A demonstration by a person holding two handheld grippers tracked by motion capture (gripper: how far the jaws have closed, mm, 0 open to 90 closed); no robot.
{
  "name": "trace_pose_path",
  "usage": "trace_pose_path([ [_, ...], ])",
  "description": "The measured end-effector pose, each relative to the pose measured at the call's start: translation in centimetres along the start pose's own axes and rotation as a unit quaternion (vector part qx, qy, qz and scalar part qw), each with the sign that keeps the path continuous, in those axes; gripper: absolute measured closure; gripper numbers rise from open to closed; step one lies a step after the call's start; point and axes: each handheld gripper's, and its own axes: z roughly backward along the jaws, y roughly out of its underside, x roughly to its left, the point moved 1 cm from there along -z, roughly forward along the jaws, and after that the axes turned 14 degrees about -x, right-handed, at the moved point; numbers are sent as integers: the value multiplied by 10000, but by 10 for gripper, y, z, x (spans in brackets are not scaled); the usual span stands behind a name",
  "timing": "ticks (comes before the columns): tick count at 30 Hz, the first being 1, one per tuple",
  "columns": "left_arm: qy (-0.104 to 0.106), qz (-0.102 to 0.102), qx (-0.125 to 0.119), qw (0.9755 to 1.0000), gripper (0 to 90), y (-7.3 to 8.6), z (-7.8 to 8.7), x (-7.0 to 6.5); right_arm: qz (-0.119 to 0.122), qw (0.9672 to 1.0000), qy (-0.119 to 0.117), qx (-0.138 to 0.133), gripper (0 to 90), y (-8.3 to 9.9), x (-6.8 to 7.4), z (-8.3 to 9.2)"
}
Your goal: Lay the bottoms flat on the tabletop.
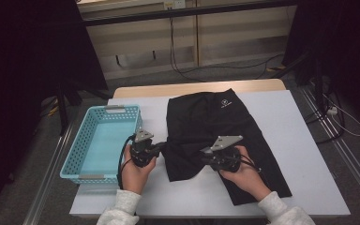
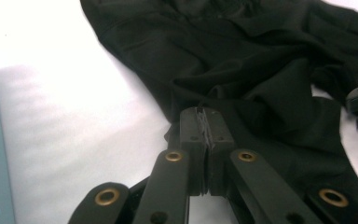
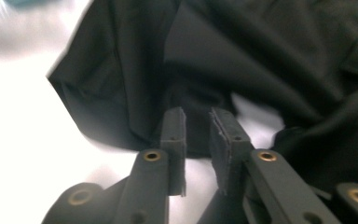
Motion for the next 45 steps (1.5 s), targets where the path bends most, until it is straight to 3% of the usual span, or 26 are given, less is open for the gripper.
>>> trace_pose_path([
  [3,-9,17,-3,10000,886,1,0,0,137,9996,-209,112,585,4,6,-13],
  [5,21,56,-19,10000,885,1,1,0,234,9993,-213,188,568,6,10,-21],
  [10,56,50,23,10000,884,4,3,-2,169,9998,-92,99,887,4,5,-28],
  [14,92,52,16,9999,884,7,7,-4,-68,9999,-120,-74,900,-1,-4,-21],
  [18,176,45,14,9998,872,9,7,-7,-327,9985,151,-423,900,-9,-19,-4],
  [21,236,18,59,9997,802,12,5,-9,-438,9974,169,-541,900,-10,-25,-1],
  [25,308,118,46,9994,599,14,6,-14,-359,9983,180,-434,900,-9,-22,-7],
  [28,348,15,13,9994,462,14,8,-19,-281,9988,276,-297,898,-7,-22,-12],
  [31,443,-53,78,9990,388,16,9,-24,-280,9984,476,-107,858,-3,-26,-14],
  [35,606,-53,224,9979,346,21,9,-30,-295,9979,578,-61,732,1,-30,-14],
  [41,804,-30,353,9961,335,27,10,-40,-325,9971,637,-268,511,-4,-27,-8],
  [45,927,-95,450,9946,344,32,9,-49,-337,9963,664,-428,431,-10,-26,2],
])
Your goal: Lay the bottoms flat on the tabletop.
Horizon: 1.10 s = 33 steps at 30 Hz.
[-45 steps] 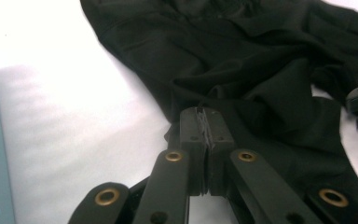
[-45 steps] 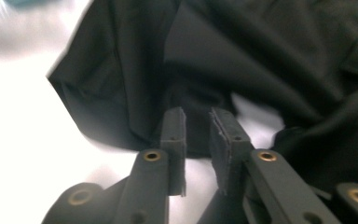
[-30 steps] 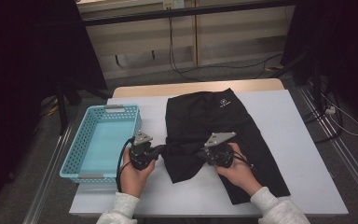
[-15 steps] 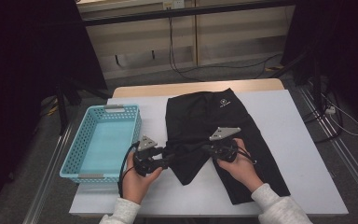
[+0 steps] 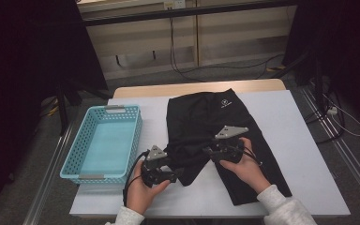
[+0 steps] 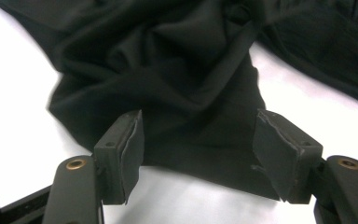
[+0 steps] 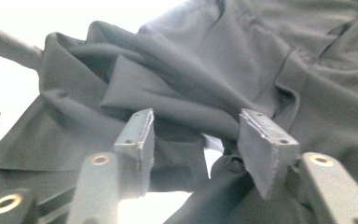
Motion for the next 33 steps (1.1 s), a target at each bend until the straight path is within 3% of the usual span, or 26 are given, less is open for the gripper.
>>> trace_pose_path([
  [3,98,-11,80,9999,363,4,-3,-6,-37,9999,0,-119,397,-5,0,8],
  [6,197,-162,281,9993,382,9,-7,-12,-2,9999,6,-134,388,-5,1,15],
  [11,187,-400,248,9987,400,11,-14,-20,26,10000,27,-63,379,2,2,20],
  [17,264,-487,303,9980,439,10,-18,-27,-11,9999,106,-70,370,5,1,29],
  [19,357,-400,290,9981,438,10,-20,-27,-11,9999,108,-75,368,6,1,32],
  [23,425,-314,263,9983,352,9,-22,-26,0,9999,97,-49,348,8,2,36],
  [27,321,-525,253,9978,313,10,-23,-28,-15,9999,117,-30,327,10,0,41],
  [30,456,-571,313,9968,248,10,-25,-30,-33,9999,154,-7,314,13,-1,43],
  [33,441,-584,239,9970,238,12,-25,-31,-41,9998,174,12,304,15,-1,44],
])
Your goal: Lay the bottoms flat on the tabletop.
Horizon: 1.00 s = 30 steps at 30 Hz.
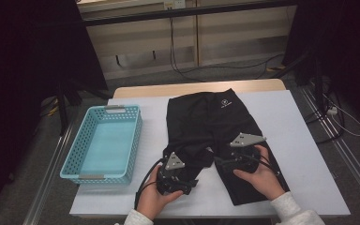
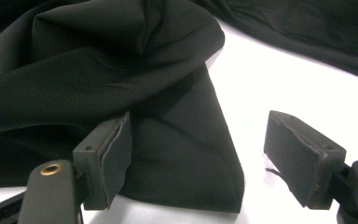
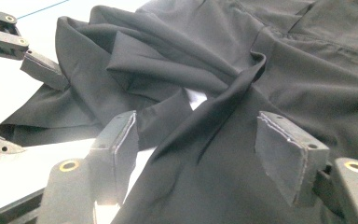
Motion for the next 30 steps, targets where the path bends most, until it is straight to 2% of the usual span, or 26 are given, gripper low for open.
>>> trace_pose_path([
  [5,-91,-307,91,9994,321,-1,0,1,0,10000,38,7,300,1,-1,1],
  [6,-100,-301,91,9995,345,-1,0,1,1,10000,29,13,299,1,-1,1],
  [7,-197,-319,106,9992,361,-1,1,2,8,10000,27,21,297,1,0,1],
  [8,-117,-283,77,9995,386,-1,1,3,13,10000,23,24,293,1,0,0],
  [13,-181,-203,92,9996,545,-3,3,9,40,10000,-11,23,287,-1,1,-5],
  [16,-180,-198,182,9995,658,-5,4,12,43,10000,-45,24,285,-1,1,-7],
  [19,-104,-29,251,9996,812,-6,4,12,52,9999,-87,70,284,1,1,-8],
  [22,-80,145,249,9996,866,-6,6,15,37,10000,-70,50,281,1,0,-8],
  [24,-25,239,241,9994,870,-6,8,17,45,10000,-72,40,279,-1,1,-8],
  [26,-78,260,256,9993,873,-7,13,20,98,9999,-59,27,277,-2,1,-7],
  [30,90,587,32,9982,874,-13,26,25,131,9999,-49,12,271,-3,3,-5],
])
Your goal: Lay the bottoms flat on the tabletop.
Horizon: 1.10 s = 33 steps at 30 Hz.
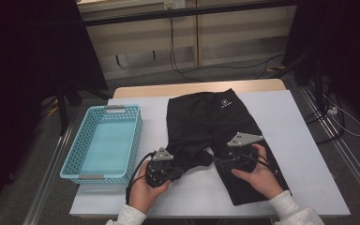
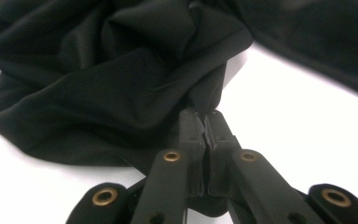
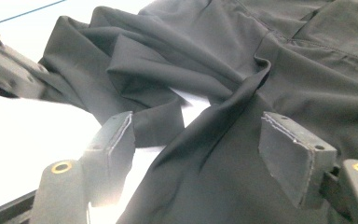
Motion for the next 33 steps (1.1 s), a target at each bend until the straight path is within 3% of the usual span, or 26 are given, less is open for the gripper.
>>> trace_pose_path([
  [4,147,100,-52,9998,874,-3,8,1,36,10000,-16,45,271,1,3,0],
  [14,176,116,-49,9998,875,-4,21,-1,122,9995,-273,34,350,-3,17,-10],
  [20,123,168,-91,9997,874,-1,31,2,50,9988,-456,185,491,-3,23,-25],
  [25,122,160,-107,9997,874,-1,34,0,239,9965,-622,505,564,4,40,-43],
  [28,138,160,-76,9997,874,0,34,1,406,9942,-734,681,761,9,46,-47],
  [30,147,159,-73,9997,874,0,33,2,337,9944,-762,646,866,9,46,-46],
  [33,173,170,-70,9997,874,0,33,1,279,9941,-815,656,893,10,44,-40],
])
